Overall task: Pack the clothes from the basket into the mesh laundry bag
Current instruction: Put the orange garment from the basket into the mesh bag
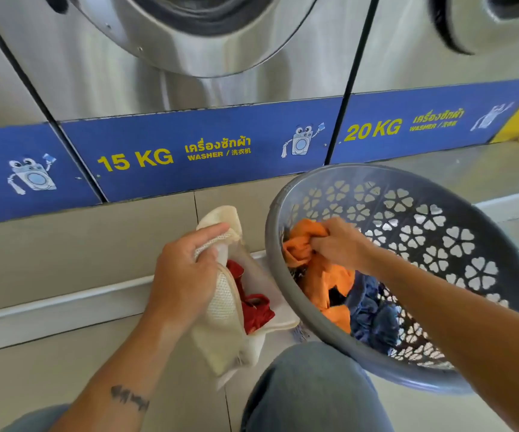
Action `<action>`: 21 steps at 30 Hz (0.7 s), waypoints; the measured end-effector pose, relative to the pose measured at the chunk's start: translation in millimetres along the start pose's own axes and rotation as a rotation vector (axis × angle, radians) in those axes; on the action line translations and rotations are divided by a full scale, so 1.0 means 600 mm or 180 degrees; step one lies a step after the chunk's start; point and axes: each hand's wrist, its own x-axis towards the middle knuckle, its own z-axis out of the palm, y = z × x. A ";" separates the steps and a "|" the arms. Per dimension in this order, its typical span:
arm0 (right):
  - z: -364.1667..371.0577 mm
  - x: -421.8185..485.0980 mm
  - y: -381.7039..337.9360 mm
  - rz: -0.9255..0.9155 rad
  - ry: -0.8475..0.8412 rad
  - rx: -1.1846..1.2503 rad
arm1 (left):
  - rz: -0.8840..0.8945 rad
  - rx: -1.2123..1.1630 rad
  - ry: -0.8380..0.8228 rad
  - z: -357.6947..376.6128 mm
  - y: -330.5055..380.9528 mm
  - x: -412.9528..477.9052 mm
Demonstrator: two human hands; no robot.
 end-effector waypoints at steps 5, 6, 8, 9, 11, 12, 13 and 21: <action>-0.043 -0.112 -0.063 -0.0419 0.0476 0.1533 | 0.0174 -0.0271 0.0136 -0.034 0.044 -0.032; -0.045 -0.132 -0.079 -0.0580 0.0507 0.1598 | 0.0180 -0.0310 0.0131 -0.038 0.055 -0.036; -0.038 -0.168 -0.115 -0.0990 0.0605 0.1438 | 0.0228 -0.0350 0.0092 -0.045 0.079 -0.040; -0.032 -0.183 -0.133 -0.1253 0.0655 0.1186 | 0.0258 -0.0355 0.0093 -0.049 0.092 -0.041; -0.011 -0.197 -0.158 -0.1591 0.0506 0.0318 | 0.0337 -0.0420 0.0139 -0.061 0.115 -0.043; 0.004 -0.199 -0.165 -0.1571 0.0252 -0.0247 | 0.0366 -0.0468 0.0160 -0.067 0.124 -0.045; 0.018 -0.202 -0.171 -0.1567 -0.0081 -0.0826 | 0.0374 -0.0505 0.0174 -0.073 0.130 -0.046; 0.087 -0.186 -0.169 -0.1466 -0.0428 -0.1555 | 0.0208 -0.0507 0.0093 -0.099 0.081 -0.054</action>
